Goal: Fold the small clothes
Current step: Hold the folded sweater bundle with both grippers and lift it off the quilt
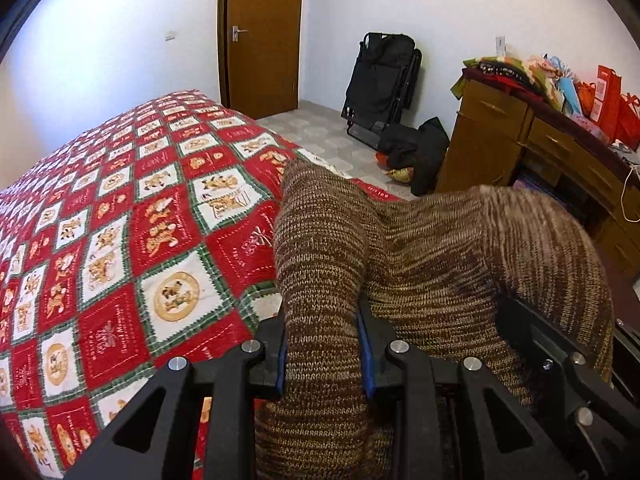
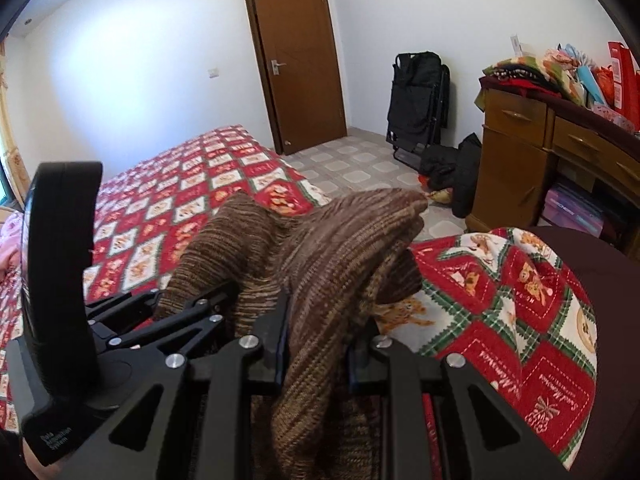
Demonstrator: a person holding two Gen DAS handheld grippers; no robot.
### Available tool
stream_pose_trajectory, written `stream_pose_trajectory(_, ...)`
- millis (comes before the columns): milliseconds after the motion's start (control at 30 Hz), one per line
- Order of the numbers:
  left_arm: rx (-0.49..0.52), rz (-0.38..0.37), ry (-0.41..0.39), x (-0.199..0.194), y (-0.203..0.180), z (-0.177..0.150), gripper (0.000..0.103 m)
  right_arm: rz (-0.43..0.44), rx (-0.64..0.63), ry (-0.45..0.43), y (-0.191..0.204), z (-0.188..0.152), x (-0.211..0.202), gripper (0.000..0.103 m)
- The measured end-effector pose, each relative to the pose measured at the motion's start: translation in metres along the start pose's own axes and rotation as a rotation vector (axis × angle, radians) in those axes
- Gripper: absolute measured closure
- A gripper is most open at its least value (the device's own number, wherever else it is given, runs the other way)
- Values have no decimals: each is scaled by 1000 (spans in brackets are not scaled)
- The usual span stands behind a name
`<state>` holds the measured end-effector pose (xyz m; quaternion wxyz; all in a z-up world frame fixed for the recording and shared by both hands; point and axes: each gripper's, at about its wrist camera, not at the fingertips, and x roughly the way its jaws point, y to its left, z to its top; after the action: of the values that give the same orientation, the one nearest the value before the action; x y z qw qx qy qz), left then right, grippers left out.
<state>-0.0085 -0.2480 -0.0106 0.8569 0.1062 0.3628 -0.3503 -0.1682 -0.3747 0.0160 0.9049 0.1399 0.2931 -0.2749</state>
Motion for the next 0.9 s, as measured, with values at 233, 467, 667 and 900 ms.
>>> stream_pose_trajectory(233, -2, 30, 27, 21, -4, -5, 75, -30, -3, 71, -8, -2, 22, 79)
stream_pose_trajectory(467, 21, 55, 28, 30, -6, -7, 74, -49, -19, 94, -12, -5, 30, 79)
stream_pose_trajectory(667, -27, 22, 51, 37, 4, -10, 69, -54, -28, 116, -14, -7, 37, 78)
stream_pose_trajectory(900, -154, -185, 104, 25, 42, -7, 66, -15, -9, 142, -19, -7, 39, 70)
